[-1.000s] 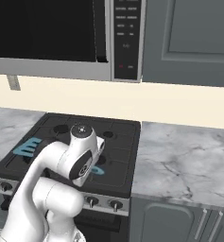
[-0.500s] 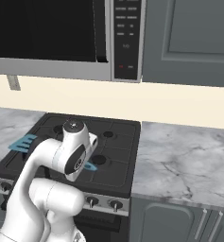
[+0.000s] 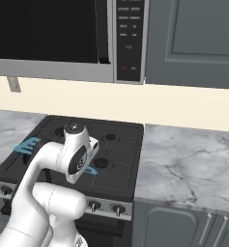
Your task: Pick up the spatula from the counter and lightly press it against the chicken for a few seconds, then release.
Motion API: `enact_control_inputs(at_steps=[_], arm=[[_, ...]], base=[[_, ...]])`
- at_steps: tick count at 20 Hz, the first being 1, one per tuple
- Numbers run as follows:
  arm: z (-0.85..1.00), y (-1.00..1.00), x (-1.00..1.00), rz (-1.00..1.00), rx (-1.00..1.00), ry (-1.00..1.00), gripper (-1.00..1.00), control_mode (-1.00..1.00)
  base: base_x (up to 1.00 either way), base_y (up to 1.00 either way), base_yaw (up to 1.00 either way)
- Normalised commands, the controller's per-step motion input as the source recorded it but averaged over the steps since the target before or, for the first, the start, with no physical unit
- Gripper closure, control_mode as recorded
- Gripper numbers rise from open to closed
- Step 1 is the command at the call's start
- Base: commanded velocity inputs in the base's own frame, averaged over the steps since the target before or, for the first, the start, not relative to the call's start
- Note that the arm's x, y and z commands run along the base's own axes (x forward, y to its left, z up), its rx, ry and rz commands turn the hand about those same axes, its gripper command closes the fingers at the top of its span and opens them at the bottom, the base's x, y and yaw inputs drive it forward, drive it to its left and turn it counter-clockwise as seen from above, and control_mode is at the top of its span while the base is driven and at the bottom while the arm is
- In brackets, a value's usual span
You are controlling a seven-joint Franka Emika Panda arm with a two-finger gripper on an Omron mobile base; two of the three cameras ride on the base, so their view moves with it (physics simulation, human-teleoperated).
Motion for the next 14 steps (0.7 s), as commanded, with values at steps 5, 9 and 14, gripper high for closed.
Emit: enact_control_inputs(at_steps=[5, 9, 14], arm=[[-0.02, 0.2, 0.24, 0.0, 0.0, 0.02, 1.0, -1.0], [0.0, 0.17, 0.2, 0.0, -0.03, 0.01, 1.0, -1.0], [0.0, 0.02, 0.08, -0.03, -0.07, 0.01, 1.0, -1.0]], base=[[0.0, 0.0, 0.0], [0.0, 0.0, 0.0], [0.0, 0.0, 0.0]])
